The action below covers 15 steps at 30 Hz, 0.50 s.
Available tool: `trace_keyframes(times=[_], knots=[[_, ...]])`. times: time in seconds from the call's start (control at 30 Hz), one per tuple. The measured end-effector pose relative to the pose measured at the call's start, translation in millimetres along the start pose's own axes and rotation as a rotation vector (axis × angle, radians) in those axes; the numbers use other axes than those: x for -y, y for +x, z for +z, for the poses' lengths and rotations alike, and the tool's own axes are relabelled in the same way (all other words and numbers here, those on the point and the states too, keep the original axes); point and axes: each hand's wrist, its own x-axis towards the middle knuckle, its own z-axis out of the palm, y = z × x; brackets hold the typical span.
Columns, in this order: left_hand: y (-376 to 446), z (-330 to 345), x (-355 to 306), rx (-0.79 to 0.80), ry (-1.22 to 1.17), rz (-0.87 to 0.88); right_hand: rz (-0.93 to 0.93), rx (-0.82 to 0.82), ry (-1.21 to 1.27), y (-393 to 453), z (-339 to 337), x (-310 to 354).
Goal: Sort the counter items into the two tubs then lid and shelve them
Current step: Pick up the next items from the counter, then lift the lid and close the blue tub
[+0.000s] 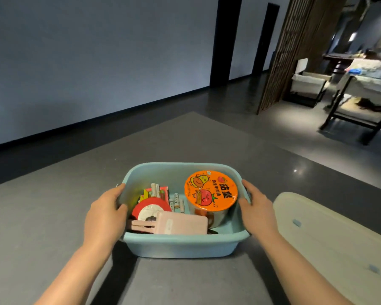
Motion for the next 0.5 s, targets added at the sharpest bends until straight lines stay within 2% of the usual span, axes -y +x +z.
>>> trace_keyframes(times=[0.13,0.2,0.27,0.3,0.37,0.43,0.5], knots=[[-1.2,-0.8,-8.9,0.064,0.039,0.002,0.009,0.024,0.002,-3.7,-4.7,-1.5],[-10.6,0.9,-20.4,0.17,0.183,0.036,-0.005,0.048,-0.008,-12.1,-14.3,-6.8],[-31.3,11.7,-47.0,0.163,0.35,0.152,-0.013,0.0,0.007,-25.5,-32.7,-20.7],[-45.9,20.9,-65.2,0.115,0.326,0.252,-0.001,-0.04,0.006,-33.1,-45.0,-31.5],[-79.0,44.6,-107.2,0.087,0.111,0.519,0.058,-0.11,-0.037,-48.5,-74.0,-59.4],[-114.0,74.5,-144.3,0.205,-0.103,0.734,0.129,-0.153,-0.106,-66.4,-105.7,-88.1],[-145.8,110.7,-166.7,0.38,-0.152,0.845,0.171,-0.167,-0.203,-85.6,-136.1,-116.4]])
